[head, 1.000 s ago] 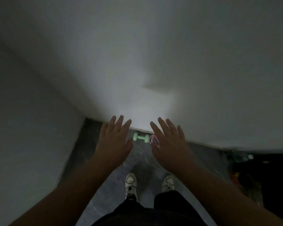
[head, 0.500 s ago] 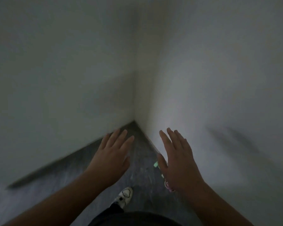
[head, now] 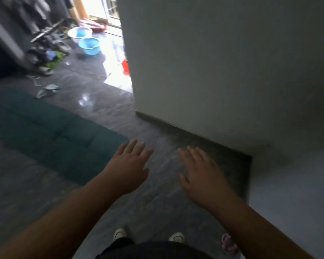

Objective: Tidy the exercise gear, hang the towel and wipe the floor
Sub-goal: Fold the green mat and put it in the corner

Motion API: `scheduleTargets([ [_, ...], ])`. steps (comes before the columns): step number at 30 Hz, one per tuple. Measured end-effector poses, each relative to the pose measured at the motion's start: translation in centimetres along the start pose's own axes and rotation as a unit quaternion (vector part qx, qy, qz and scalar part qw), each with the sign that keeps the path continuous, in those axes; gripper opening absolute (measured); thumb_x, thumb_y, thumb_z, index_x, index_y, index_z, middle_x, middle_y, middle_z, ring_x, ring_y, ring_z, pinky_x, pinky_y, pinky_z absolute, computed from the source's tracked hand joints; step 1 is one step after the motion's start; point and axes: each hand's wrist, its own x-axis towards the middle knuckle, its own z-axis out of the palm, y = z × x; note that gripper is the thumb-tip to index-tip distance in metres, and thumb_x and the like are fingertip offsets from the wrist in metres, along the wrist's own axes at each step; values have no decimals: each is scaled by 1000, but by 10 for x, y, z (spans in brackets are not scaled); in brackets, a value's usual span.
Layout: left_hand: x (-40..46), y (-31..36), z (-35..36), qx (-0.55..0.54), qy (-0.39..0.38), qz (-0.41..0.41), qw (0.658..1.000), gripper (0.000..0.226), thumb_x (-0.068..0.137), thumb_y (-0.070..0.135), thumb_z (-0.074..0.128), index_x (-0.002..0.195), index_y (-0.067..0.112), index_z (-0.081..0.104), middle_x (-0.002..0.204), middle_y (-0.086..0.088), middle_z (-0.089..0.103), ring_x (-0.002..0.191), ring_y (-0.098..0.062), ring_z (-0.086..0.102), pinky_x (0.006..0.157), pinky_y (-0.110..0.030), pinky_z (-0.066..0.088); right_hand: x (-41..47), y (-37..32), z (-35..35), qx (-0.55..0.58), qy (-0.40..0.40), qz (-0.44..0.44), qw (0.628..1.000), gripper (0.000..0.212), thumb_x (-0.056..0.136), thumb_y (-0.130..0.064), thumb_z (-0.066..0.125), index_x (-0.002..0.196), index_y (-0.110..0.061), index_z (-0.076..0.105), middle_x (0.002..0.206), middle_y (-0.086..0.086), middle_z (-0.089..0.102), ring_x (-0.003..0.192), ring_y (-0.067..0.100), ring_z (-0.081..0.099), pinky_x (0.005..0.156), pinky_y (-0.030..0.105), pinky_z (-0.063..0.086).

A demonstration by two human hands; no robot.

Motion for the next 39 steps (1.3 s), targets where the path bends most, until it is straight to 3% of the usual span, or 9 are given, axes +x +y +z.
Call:
scheduleTargets([
  [4,-77,-96,6,-38,30,-122,991,65,97,49,41,154,32,15,164,1,17,151,-24,10,122,-46,10,43,-109,7,-50,-68,-119,989,69,91,-45,37,155,-23,21,158,7,30,142,30,29,117,44,28],
  [7,-144,-174,15,-37,39,-206,977,66,95,47,45,154,30,20,162,1,22,150,-24,14,121,-46,14,74,-209,22,-67,-110,-176,976,69,94,-45,44,155,-24,20,158,8,29,143,29,28,116,45,29],
  [14,-308,-356,52,-114,41,-355,927,65,93,46,43,152,24,24,157,-4,32,145,-27,27,117,-47,26,99,-476,68,-19,-86,-268,960,68,95,-44,46,155,-25,19,159,5,26,145,28,24,116,47,28],
  [18,-382,-435,49,-135,27,-421,896,56,95,44,45,144,19,37,148,-8,44,135,-31,39,111,-44,35,103,-588,84,-25,-127,-299,945,68,98,-42,44,156,-26,14,162,3,18,149,26,16,115,49,25],
  [26,-420,-551,53,-159,52,-452,876,60,96,44,45,149,21,30,151,-8,40,139,-31,34,114,-43,30,154,-713,99,-48,-131,-330,934,67,97,-36,45,155,-27,14,163,1,17,150,24,13,116,48,25],
  [32,-413,-659,48,-150,66,-476,864,64,96,46,43,152,24,24,155,-3,35,142,-27,29,116,-43,27,245,-786,104,-47,-116,-343,931,70,95,-46,46,155,-27,16,163,1,16,149,24,12,116,48,25],
  [39,-417,-790,21,-132,75,-529,835,64,96,44,45,153,26,23,158,0,30,146,-27,23,118,-45,24,350,-903,113,-57,-108,-396,910,67,96,-45,44,154,-24,18,161,3,18,148,25,15,113,48,28],
])
